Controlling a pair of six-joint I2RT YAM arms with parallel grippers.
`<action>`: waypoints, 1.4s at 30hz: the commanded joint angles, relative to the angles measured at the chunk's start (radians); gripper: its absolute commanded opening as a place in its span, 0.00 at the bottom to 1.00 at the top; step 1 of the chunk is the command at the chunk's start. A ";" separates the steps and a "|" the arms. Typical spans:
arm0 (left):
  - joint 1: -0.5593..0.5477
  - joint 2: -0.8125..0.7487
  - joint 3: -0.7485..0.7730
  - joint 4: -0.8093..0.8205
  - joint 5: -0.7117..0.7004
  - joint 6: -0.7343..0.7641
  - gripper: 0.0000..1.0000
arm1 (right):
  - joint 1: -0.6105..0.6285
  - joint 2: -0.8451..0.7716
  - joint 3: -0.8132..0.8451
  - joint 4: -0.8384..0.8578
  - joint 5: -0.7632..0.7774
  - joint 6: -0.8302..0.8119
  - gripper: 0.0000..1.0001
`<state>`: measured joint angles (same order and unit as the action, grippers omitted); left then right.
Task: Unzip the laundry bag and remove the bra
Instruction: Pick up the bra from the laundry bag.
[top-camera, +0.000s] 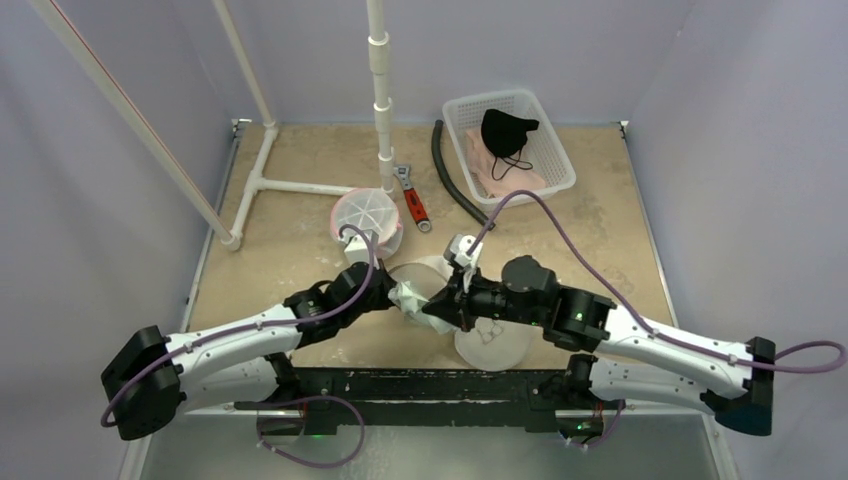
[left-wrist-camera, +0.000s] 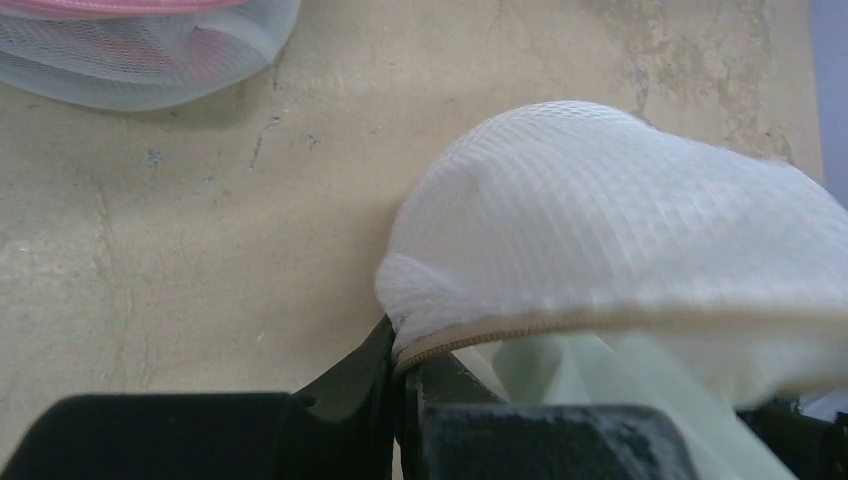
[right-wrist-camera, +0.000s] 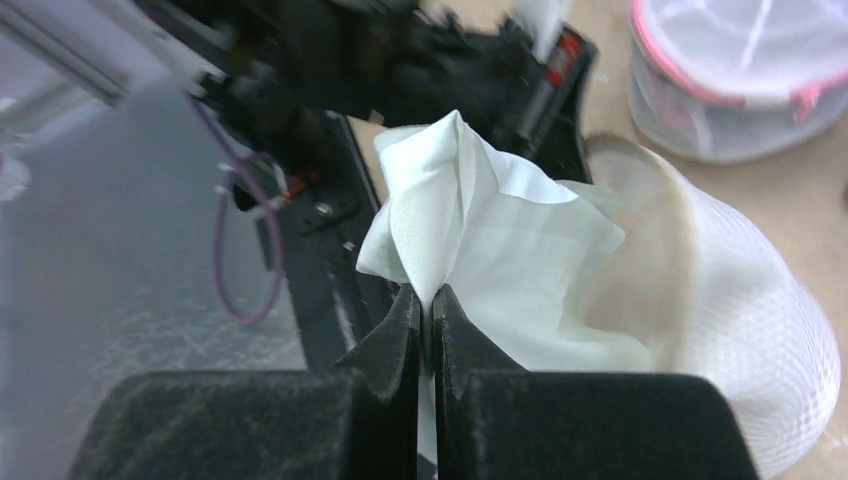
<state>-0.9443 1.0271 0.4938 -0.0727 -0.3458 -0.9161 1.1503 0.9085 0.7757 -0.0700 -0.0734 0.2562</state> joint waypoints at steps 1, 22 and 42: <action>0.001 0.032 0.049 -0.030 -0.085 0.031 0.00 | -0.004 -0.075 0.084 0.036 -0.138 0.004 0.00; 0.002 -0.117 0.078 -0.130 -0.051 0.051 0.31 | -0.016 -0.132 0.246 0.118 0.307 -0.021 0.00; 0.002 -0.353 0.207 0.325 0.233 0.447 0.69 | -0.015 0.010 0.361 0.115 0.754 0.234 0.00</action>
<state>-0.9436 0.6533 0.7261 -0.0845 -0.2871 -0.6025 1.1378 0.8917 1.0740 0.0204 0.5690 0.3378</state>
